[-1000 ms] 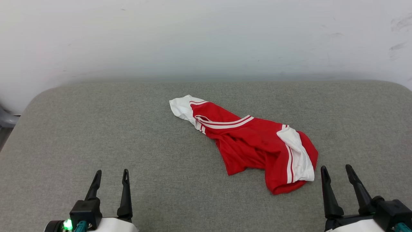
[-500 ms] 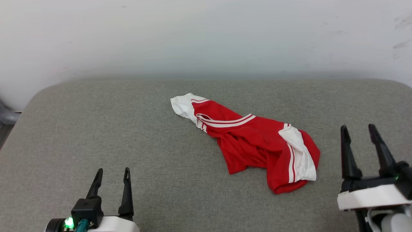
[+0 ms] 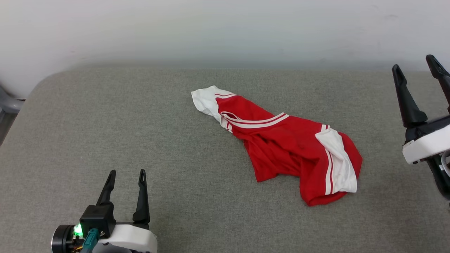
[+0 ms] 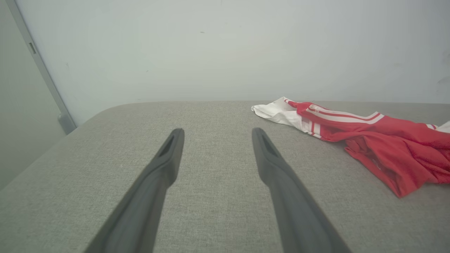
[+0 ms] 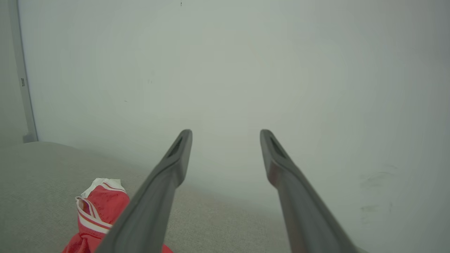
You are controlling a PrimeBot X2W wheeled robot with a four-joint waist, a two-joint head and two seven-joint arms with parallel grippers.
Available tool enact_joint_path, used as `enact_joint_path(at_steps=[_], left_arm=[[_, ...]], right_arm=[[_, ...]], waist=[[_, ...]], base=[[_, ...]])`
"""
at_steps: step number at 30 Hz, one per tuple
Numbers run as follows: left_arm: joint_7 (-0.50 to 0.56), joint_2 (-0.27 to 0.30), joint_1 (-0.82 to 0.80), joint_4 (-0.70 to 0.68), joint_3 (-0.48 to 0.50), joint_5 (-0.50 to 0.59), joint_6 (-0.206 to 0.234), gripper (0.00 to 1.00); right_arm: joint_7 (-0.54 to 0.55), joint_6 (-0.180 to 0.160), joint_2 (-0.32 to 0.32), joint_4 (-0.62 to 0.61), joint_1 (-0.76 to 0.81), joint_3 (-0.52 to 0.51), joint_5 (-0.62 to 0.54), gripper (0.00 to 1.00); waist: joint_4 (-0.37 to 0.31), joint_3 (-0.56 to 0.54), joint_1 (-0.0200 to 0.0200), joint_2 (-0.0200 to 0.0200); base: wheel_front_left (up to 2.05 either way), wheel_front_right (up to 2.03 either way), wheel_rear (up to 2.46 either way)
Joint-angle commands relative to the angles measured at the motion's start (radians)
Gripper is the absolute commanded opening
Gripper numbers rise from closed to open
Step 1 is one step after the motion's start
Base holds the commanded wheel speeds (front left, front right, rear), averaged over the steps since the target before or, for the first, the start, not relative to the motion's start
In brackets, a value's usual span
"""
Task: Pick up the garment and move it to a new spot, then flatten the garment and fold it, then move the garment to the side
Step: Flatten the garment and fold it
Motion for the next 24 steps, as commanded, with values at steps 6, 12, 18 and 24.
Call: enact_joint_path(at_steps=[6,12,18,24], left_arm=[[-0.003,-0.003,-0.040,-0.008,-0.003,0.006,-0.002,1.00],[-0.003,-0.007,-0.069,-0.010,-0.011,0.007,-0.005,1.00],[-0.003,-0.009,-0.098,-0.006,-0.024,0.003,-0.007,1.00],[-0.003,-0.010,-0.132,-0.003,-0.041,-0.003,-0.002,1.00]], right_arm=[[0.238,-0.001,-0.138,0.036,-0.104,0.200,0.167,1.00],[0.522,-0.001,-0.238,0.057,-0.157,0.399,0.339,1.00],[0.659,-0.001,-0.260,0.110,-0.199,0.490,0.427,1.00],[0.678,-0.001,-0.219,0.242,-0.231,0.554,0.450,1.00]], waist=[[0.007,0.053,0.0000,-0.0001],[0.014,0.099,0.0000,-0.0001],[0.026,0.149,0.0000,-0.0001],[0.044,0.203,0.0000,-0.0001]], base=[[0.00,0.00,0.00],[0.00,0.00,0.00],[0.00,0.00,0.00],[0.00,0.00,0.00]])
